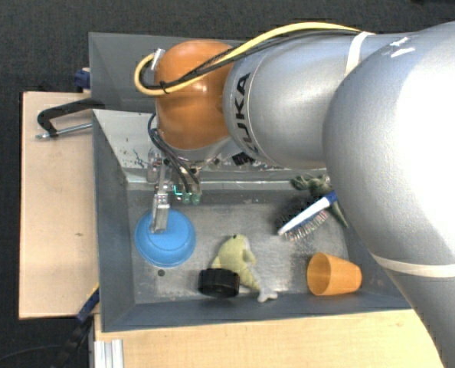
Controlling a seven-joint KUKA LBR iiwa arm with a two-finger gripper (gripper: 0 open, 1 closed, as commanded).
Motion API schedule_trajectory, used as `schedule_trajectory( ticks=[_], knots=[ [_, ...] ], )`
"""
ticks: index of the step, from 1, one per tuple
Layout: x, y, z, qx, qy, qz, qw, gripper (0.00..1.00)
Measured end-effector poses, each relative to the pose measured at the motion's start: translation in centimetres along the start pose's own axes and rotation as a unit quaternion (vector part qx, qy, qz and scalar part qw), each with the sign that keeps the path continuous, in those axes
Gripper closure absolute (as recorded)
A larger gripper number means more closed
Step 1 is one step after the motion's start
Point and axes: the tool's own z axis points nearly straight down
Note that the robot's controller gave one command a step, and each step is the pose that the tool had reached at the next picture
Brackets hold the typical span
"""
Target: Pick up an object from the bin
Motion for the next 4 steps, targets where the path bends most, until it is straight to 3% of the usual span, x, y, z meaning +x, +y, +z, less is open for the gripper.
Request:
schedule_trajectory(
  ticks=[1,2,3,4],
  knots=[
    [0.0,-6.1,1.7,0.001,-0.0027,0.071,0.9975,0.00],
    [-0.6,-8.0,6.9,-0.001,-0.0016,-0.079,0.9969,0.00],
    [-0.7,-8.1,7.0,-0.001,-0.0053,-0.078,0.9969,1.00],
    [-0.7,-8.1,7.0,-0.001,-0.0051,-0.078,0.9969,0.00]
  ],
)
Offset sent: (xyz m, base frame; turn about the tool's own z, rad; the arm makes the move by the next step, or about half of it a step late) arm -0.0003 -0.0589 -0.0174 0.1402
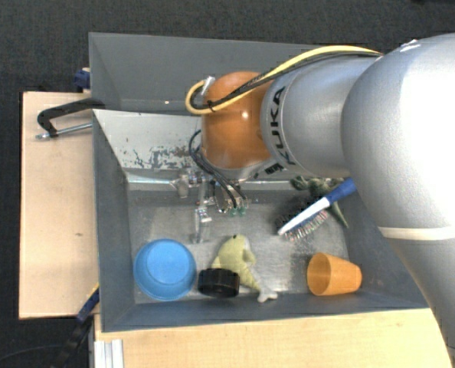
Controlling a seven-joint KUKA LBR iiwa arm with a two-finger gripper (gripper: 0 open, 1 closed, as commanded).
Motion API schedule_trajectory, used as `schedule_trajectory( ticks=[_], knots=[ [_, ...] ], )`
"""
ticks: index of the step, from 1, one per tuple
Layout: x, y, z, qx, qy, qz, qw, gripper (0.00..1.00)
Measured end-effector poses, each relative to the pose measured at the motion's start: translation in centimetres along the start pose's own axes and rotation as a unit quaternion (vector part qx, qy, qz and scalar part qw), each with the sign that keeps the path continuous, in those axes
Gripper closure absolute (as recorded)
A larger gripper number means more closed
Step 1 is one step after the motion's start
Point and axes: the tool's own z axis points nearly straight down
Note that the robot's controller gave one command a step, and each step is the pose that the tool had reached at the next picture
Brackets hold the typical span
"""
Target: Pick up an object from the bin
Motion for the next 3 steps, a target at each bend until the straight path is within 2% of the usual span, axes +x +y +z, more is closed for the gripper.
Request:
schedule_trajectory(
  ticks=[1,2,3],
  knots=[
    [5.6,-9.9,-4.9,0.003,0.0008,0.001,1.0000,0.00],
    [9.6,-3.1,0.0,0.001,0.0017,-0.192,0.9813,0.00],
    [8.7,3.7,-0.2,0.001,-0.0035,-0.380,0.9251,0.00]
  ],
)
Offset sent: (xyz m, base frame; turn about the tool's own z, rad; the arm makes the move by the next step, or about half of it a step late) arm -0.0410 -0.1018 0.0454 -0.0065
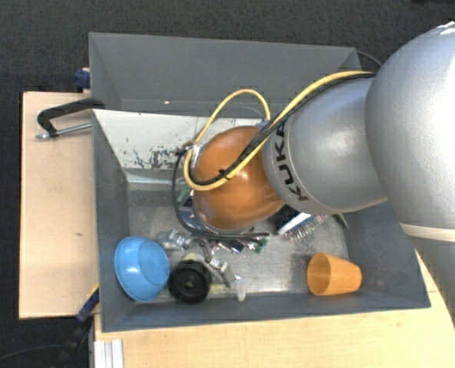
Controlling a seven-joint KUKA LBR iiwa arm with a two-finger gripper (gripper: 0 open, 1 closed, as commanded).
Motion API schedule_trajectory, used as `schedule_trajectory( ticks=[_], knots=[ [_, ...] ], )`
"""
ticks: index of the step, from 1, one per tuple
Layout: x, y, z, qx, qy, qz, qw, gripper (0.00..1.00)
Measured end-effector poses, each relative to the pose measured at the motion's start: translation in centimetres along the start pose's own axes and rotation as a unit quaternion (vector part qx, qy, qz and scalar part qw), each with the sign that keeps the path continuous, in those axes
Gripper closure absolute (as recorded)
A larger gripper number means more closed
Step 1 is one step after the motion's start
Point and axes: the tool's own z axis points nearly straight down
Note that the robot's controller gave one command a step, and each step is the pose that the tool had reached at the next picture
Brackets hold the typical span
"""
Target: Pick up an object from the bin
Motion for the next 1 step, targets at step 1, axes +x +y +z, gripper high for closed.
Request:
schedule_trajectory(
  ticks=[1],
  knots=[
    [-3.12,3.33,-0.03,0.001,-0.0009,-0.245,0.9696,0.00]
  ],
)
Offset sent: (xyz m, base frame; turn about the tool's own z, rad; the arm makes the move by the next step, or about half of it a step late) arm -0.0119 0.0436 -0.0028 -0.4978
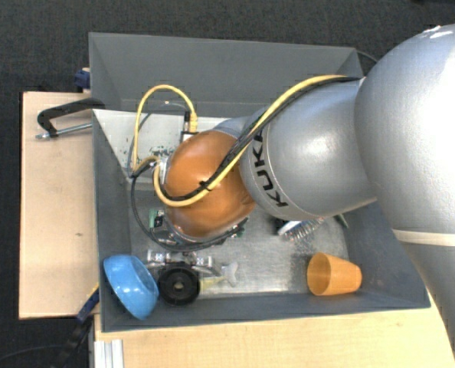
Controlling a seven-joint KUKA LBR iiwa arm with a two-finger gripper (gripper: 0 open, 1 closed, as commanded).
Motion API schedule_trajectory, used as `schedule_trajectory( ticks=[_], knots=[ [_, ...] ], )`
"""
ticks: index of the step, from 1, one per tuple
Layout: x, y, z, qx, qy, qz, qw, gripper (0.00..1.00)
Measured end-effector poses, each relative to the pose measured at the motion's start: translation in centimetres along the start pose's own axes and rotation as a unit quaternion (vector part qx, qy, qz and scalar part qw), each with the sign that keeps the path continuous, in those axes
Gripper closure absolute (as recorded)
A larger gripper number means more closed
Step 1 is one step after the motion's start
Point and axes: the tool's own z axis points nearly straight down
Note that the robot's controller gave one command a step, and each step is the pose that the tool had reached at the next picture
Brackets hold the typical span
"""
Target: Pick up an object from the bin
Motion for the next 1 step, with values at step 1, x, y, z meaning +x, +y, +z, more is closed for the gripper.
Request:
schedule_trajectory(
  ticks=[1],
  knots=[
    [0.03,-0.10,-0.09,0.000,0.0001,0.001,1.0000,1.00]
  ],
)
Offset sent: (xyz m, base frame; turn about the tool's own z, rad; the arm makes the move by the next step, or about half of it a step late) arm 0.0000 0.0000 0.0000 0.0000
